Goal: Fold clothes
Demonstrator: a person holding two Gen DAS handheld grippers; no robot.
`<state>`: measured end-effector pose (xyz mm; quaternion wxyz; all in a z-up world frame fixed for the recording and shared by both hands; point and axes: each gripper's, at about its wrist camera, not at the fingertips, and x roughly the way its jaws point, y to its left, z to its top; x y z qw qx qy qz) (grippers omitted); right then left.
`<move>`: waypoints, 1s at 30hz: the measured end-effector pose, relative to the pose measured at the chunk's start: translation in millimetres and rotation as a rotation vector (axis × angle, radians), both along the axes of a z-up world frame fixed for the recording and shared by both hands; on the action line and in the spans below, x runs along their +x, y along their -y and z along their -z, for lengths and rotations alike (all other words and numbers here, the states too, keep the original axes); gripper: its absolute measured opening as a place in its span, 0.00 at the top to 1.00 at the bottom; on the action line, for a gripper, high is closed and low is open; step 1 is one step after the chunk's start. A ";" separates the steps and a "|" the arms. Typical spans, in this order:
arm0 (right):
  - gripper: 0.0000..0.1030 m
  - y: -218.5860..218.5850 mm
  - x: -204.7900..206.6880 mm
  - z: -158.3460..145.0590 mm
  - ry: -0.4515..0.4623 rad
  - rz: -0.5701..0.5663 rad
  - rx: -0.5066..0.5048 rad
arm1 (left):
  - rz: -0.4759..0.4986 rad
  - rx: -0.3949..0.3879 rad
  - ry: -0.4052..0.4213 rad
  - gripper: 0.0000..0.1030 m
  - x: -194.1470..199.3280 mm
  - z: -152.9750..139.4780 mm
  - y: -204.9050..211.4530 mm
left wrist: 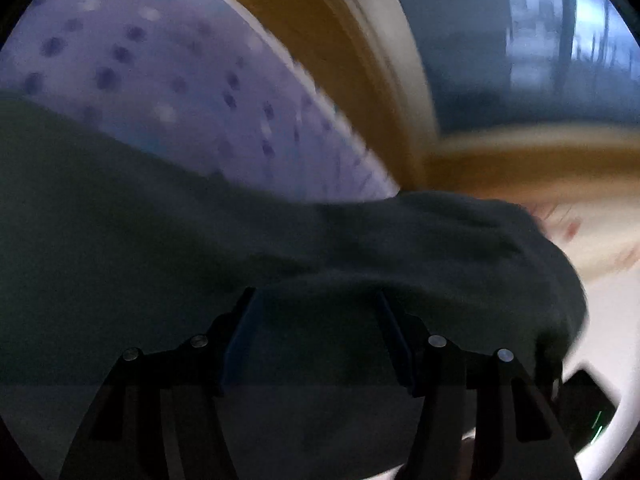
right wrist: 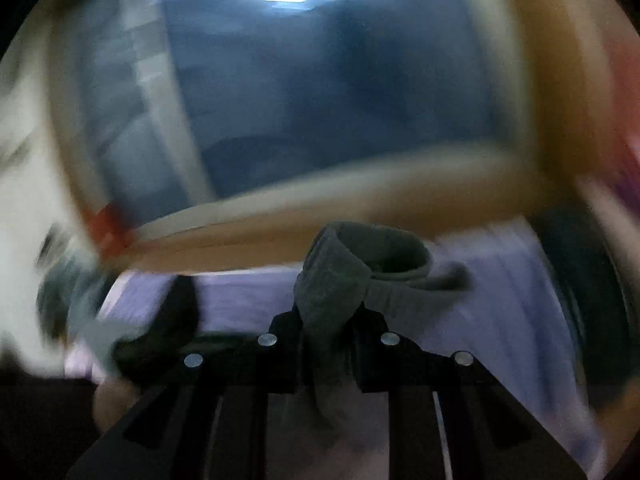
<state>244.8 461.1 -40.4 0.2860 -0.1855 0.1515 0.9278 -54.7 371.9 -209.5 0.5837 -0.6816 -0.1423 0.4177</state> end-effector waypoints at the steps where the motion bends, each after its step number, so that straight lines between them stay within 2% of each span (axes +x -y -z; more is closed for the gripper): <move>1: 0.84 14.3 -20.3 -8.8 0.019 -0.079 0.064 | -0.016 0.020 0.037 0.43 -13.1 -1.6 8.4; 4: 0.84 58.0 -79.4 -14.4 0.070 -0.243 0.130 | -0.064 0.097 0.097 0.45 -59.2 -10.9 43.4; 8: 0.84 113.8 -160.7 -9.9 0.107 -0.347 0.143 | -0.164 0.158 0.157 0.46 -139.7 -5.9 110.5; 12: 0.84 175.7 -242.2 1.9 0.172 -0.400 0.127 | -0.223 0.132 0.200 0.46 -222.7 5.3 176.1; 15: 0.84 226.4 -295.4 13.7 0.203 -0.421 0.120 | -0.212 0.115 0.166 0.46 -274.0 5.6 215.4; 20: 0.84 284.5 -377.1 20.2 0.247 -0.435 0.131 | -0.267 0.067 0.212 0.46 -332.4 19.1 273.5; 23: 0.84 308.3 -416.3 22.6 0.244 -0.464 0.155 | -0.319 0.064 0.206 0.46 -363.9 18.4 302.7; 28: 0.84 342.5 -466.3 23.0 0.161 -0.559 0.180 | -0.426 0.073 0.166 0.47 -422.1 8.7 357.3; 30: 0.84 363.5 -494.5 23.5 0.180 -0.585 0.209 | -0.460 0.081 0.167 0.46 -449.8 7.7 383.1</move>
